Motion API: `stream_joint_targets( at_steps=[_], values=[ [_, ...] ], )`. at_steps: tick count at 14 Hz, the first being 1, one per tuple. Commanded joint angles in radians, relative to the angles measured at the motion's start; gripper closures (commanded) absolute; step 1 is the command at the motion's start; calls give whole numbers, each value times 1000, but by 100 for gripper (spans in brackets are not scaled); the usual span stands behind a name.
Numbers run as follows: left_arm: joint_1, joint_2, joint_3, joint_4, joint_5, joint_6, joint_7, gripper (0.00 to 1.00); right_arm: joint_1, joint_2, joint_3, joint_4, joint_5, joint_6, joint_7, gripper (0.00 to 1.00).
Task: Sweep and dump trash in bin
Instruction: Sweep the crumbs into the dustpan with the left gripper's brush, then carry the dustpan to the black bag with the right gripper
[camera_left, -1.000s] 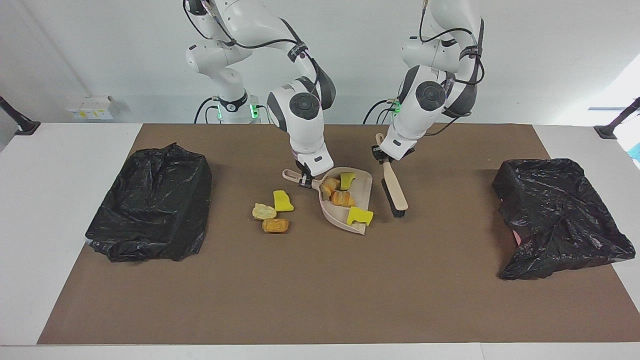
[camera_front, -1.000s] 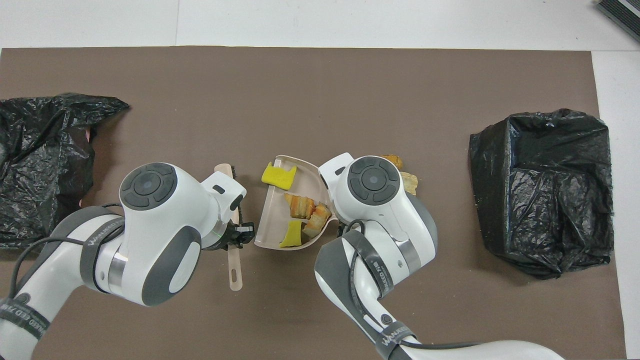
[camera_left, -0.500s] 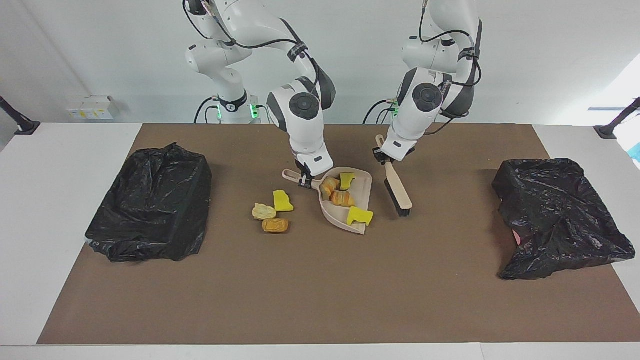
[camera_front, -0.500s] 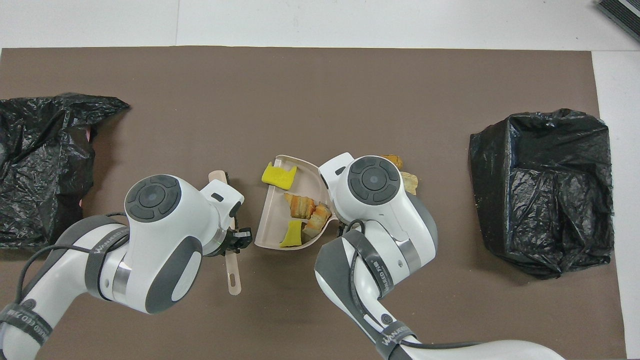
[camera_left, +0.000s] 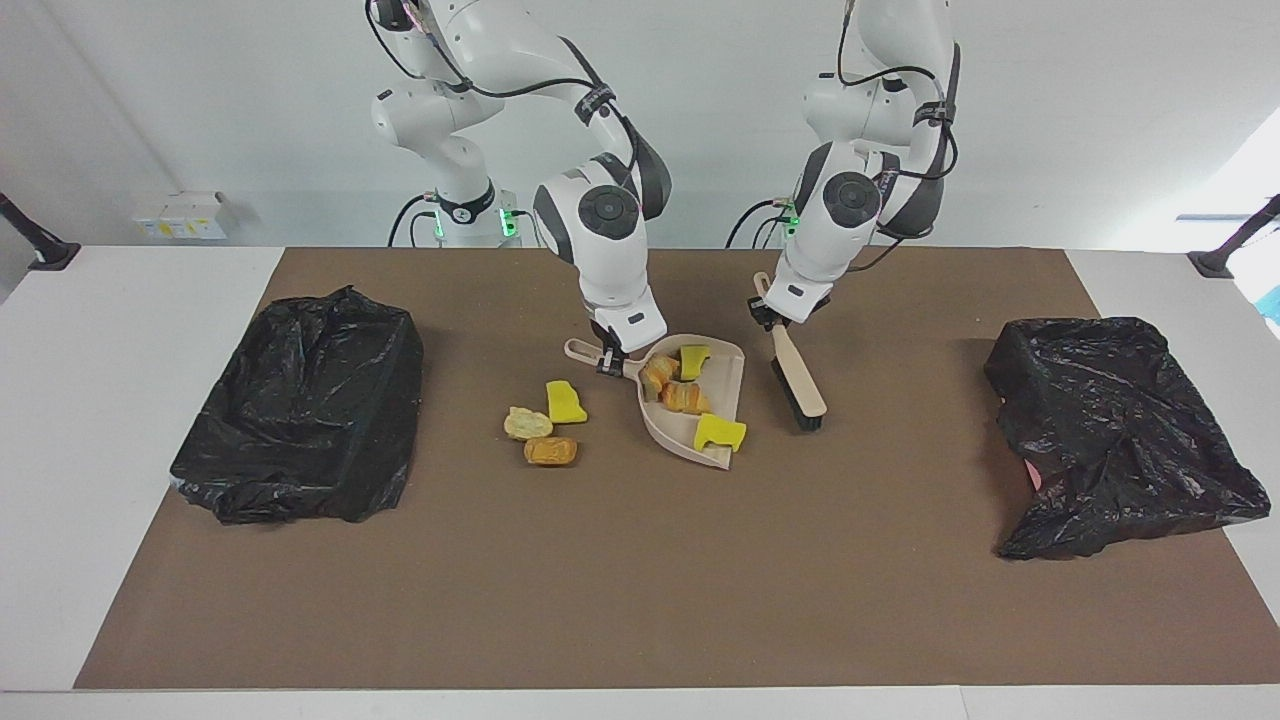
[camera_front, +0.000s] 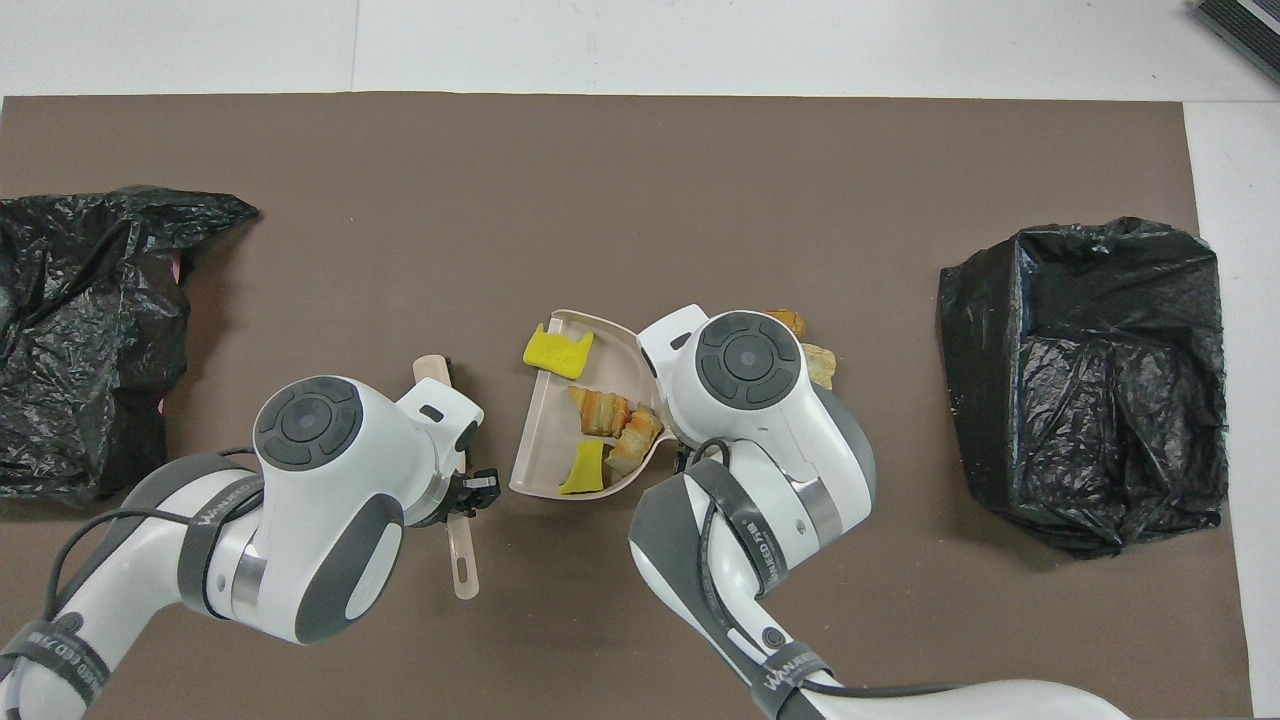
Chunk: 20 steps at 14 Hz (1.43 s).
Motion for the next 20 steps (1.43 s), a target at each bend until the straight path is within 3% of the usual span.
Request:
stream_joint_targets(
  at_steps=[1, 5, 7, 11, 17, 20],
  values=[
    [4, -37, -5, -33, 19, 19, -5, 100, -35, 7, 7, 14, 26, 22, -48, 100],
    [4, -29, -5, -39, 19, 33, -7, 100, -58, -2, 7, 29, 79, 8, -88, 100],
    [1, -30, -5, -40, 19, 44, -14, 100, -118, -39, 7, 31, 153, -16, -166, 100],
    [-16, -37, -9, -56, 19, 53, -25, 100, -236, -128, 5, 55, 179, -202, -235, 100],
    [-215, -64, -12, -68, 19, 58, -250, 100, -414, -245, -3, 55, 208, -334, -283, 100],
    [-340, -66, -14, -120, 19, 125, -341, 100, -504, -292, -7, 54, 192, -398, -315, 100]
  ],
)
